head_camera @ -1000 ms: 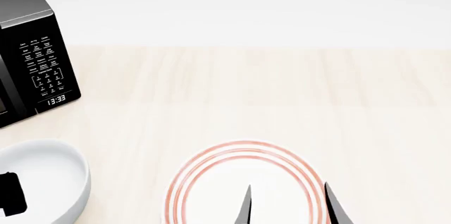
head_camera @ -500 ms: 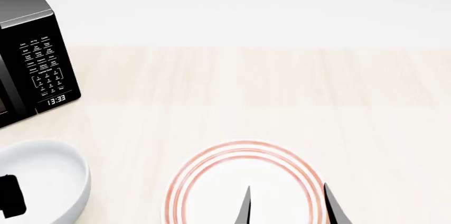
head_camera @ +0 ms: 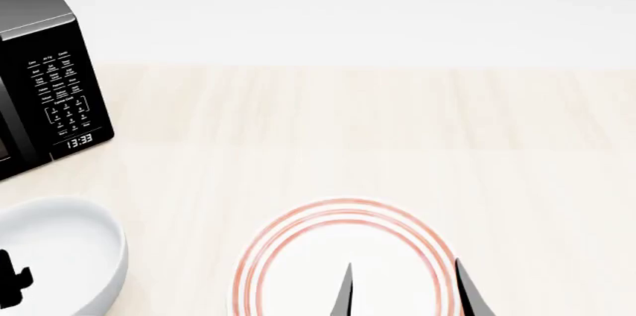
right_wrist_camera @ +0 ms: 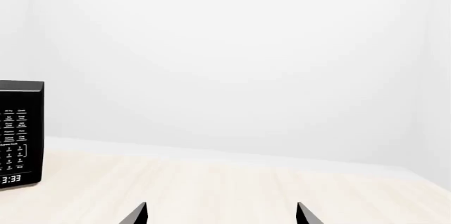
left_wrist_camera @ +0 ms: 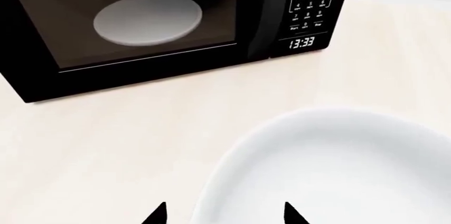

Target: Pick up the white bowl and put it on the plate.

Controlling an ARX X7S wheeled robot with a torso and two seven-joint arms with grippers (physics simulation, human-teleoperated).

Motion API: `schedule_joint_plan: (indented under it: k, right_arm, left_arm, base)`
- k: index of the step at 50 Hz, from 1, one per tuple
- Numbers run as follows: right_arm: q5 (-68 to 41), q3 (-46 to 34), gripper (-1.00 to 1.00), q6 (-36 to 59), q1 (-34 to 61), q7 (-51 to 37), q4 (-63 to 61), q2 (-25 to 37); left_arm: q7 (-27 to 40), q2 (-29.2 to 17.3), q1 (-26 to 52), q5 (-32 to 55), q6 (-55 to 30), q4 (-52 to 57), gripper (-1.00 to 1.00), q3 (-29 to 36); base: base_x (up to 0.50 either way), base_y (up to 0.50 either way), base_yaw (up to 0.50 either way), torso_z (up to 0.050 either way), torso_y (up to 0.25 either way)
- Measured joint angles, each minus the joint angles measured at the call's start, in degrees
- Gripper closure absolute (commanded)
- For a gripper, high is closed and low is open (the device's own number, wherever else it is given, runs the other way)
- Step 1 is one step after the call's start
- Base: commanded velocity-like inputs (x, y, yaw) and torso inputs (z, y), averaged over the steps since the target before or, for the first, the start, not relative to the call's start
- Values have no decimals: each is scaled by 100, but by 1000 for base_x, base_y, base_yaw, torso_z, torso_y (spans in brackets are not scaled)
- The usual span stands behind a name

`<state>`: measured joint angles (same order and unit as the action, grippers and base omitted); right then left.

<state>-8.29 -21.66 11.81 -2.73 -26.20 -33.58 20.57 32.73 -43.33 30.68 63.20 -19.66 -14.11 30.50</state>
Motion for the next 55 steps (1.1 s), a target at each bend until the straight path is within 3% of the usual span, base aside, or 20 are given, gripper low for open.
schedule_joint_plan:
  k: [55]
  right_arm:
    - [-9, -114, -100, -66, 31, -51, 61, 57]
  left_arm:
    - [210, -116, -306, 472, 303, 698, 100, -402]
  base:
    - [0, 0, 0, 0, 0]
